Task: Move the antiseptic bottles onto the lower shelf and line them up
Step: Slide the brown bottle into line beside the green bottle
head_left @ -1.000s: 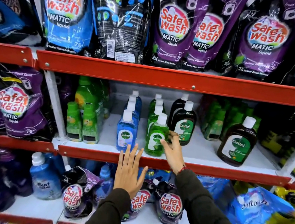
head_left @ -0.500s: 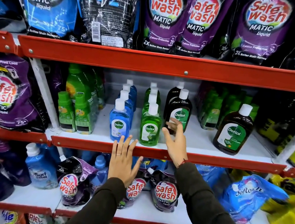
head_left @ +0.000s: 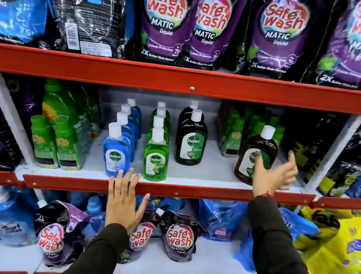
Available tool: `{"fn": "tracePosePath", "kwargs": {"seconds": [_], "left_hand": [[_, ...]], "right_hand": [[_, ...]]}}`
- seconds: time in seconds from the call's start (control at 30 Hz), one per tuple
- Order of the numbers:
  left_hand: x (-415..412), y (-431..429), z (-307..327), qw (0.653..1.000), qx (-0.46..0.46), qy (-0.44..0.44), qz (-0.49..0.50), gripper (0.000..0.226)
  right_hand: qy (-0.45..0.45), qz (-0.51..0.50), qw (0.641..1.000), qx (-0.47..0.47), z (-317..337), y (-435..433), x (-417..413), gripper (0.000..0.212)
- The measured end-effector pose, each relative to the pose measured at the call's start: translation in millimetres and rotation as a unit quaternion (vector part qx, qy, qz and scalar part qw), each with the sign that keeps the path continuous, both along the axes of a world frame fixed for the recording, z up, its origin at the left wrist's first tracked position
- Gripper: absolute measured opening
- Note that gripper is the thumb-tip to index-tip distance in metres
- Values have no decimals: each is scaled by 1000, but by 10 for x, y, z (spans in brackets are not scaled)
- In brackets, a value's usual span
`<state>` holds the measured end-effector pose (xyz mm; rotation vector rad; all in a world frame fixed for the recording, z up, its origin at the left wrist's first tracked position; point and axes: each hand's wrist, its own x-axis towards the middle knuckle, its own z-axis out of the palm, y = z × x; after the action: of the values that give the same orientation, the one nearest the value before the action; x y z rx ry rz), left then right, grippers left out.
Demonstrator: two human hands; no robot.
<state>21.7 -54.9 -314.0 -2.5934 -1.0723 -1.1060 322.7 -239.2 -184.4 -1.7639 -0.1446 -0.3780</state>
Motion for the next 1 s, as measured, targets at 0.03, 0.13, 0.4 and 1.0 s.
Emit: {"fn": "tracePosePath", "kwargs": {"seconds": [0.03,0.13,0.4,1.0], "left_hand": [[9,1,-10,1000,3,-2,2,65],[32,7,-34,1000,4,-9,6,65],[51,27,-67,1000,9,-16,10,64],[36,44,-79,1000,9,-9,12,64]], "right_hand": [[14,44,999,8,-31,-41,83,80],[35,187,978,92,-66,-130,235,58],[4,302,946,115,-14,-139,219,43],[27,480,876,47,-19,704,-530,46]]}}
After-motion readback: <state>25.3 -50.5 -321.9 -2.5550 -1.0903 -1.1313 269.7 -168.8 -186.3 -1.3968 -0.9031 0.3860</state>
